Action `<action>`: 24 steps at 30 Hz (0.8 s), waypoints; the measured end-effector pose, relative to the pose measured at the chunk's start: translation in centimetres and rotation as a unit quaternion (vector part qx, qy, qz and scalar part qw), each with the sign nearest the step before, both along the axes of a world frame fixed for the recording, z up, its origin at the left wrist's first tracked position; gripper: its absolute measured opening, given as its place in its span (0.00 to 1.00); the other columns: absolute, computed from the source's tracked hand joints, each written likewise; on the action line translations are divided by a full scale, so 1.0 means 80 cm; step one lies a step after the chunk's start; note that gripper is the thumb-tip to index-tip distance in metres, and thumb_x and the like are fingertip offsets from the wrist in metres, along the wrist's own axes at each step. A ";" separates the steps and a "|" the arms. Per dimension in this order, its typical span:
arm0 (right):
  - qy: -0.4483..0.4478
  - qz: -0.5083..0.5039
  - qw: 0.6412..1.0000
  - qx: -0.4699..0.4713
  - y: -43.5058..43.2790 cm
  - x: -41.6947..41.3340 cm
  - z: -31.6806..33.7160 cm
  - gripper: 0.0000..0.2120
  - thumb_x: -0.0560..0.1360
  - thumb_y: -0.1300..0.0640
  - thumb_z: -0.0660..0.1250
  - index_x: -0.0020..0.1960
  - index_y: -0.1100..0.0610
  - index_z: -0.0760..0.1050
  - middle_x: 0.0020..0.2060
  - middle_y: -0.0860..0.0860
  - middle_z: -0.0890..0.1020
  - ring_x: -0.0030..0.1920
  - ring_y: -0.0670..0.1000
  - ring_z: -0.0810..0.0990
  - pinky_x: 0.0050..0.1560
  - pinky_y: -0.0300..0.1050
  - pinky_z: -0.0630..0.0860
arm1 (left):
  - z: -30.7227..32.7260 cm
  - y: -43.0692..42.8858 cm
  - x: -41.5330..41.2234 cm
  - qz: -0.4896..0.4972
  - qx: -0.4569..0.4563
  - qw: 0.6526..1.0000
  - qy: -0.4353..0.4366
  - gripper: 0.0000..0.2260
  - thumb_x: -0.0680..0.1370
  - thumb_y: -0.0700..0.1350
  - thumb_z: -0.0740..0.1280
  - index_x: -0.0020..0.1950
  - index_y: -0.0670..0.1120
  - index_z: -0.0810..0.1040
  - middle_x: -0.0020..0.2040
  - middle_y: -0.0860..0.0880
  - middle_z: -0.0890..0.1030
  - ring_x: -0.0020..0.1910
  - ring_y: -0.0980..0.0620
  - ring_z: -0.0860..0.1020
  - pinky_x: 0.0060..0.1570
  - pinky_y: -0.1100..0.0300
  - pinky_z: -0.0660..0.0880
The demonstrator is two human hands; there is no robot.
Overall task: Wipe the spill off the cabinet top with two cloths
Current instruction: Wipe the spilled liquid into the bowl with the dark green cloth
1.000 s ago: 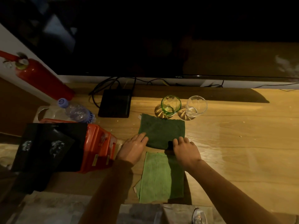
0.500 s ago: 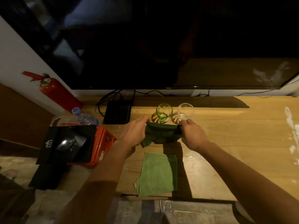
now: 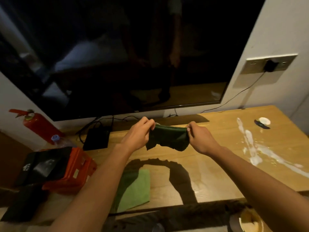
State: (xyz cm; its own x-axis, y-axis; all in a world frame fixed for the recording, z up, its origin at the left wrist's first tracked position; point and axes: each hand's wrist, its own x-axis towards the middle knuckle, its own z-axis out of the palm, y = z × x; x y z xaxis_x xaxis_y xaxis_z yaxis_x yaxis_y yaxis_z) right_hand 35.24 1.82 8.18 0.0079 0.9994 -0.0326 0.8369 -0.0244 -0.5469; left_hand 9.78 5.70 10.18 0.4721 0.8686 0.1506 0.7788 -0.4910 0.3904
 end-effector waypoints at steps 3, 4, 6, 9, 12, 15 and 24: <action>0.043 -0.026 0.999 -0.001 -0.037 0.061 0.013 0.04 0.83 0.52 0.58 0.56 0.48 0.71 0.41 0.46 0.79 0.39 0.46 0.80 0.32 0.35 0.74 | 0.009 -0.026 0.059 -0.006 0.010 1.000 -0.025 0.12 0.79 0.38 0.63 0.47 0.56 0.69 0.49 0.56 0.69 0.46 0.57 0.71 0.42 0.67 0.66; 0.061 -0.036 0.998 0.000 -0.052 0.081 0.015 0.04 0.83 0.52 0.59 0.55 0.47 0.72 0.40 0.46 0.80 0.37 0.45 0.81 0.29 0.35 0.74 | 0.011 -0.036 0.082 -0.003 0.009 0.999 -0.043 0.11 0.80 0.39 0.63 0.47 0.56 0.70 0.49 0.56 0.70 0.46 0.58 0.71 0.42 0.67 0.66; 0.086 -0.048 0.995 0.005 -0.083 0.123 0.018 0.05 0.83 0.54 0.60 0.54 0.48 0.74 0.39 0.47 0.82 0.34 0.45 0.83 0.28 0.35 0.77 | 0.011 -0.057 0.128 0.004 -0.005 0.997 -0.078 0.09 0.80 0.40 0.63 0.49 0.55 0.73 0.49 0.55 0.73 0.44 0.58 0.72 0.41 0.66 0.68; 0.080 -0.054 0.995 0.005 -0.126 0.188 0.018 0.06 0.82 0.55 0.63 0.55 0.49 0.78 0.42 0.48 0.83 0.40 0.45 0.83 0.40 0.45 0.83 | 0.003 -0.094 0.195 0.000 -0.037 0.994 -0.104 0.07 0.78 0.41 0.67 0.49 0.54 0.75 0.50 0.55 0.75 0.45 0.59 0.74 0.41 0.67 0.70; 0.060 -0.063 0.996 -0.011 -0.168 0.251 0.021 0.08 0.77 0.46 0.69 0.54 0.47 0.79 0.43 0.45 0.83 0.43 0.45 0.81 0.40 0.41 0.79 | -0.007 -0.131 0.254 -0.001 -0.060 0.990 -0.126 0.09 0.77 0.40 0.69 0.50 0.55 0.76 0.51 0.56 0.75 0.48 0.59 0.74 0.43 0.67 0.72; 0.026 -0.078 0.995 -0.052 -0.200 0.306 0.025 0.20 0.72 0.49 0.75 0.63 0.50 0.78 0.51 0.48 0.83 0.49 0.49 0.81 0.49 0.45 0.81 | -0.017 -0.160 0.302 -0.004 -0.078 0.987 -0.137 0.11 0.77 0.38 0.68 0.48 0.55 0.74 0.51 0.56 0.75 0.49 0.58 0.75 0.42 0.67 0.72; -0.012 -0.041 0.982 -0.184 -0.198 0.419 0.030 0.20 0.71 0.56 0.77 0.61 0.53 0.80 0.51 0.49 0.83 0.52 0.50 0.80 0.55 0.49 0.80 | -0.046 -0.144 0.419 0.003 -0.164 0.974 -0.153 0.17 0.78 0.43 0.69 0.65 0.56 0.75 0.55 0.57 0.76 0.51 0.57 0.77 0.44 0.66 0.79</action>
State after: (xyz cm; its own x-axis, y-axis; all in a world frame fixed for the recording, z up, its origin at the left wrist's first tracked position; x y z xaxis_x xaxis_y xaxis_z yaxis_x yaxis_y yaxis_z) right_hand 68.79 -14.00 10.59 0.0929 0.9164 -0.3893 0.8369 -0.2837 -0.4681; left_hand 43.34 -5.83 6.47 0.4431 0.8965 -0.0031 0.6039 -0.2960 0.7401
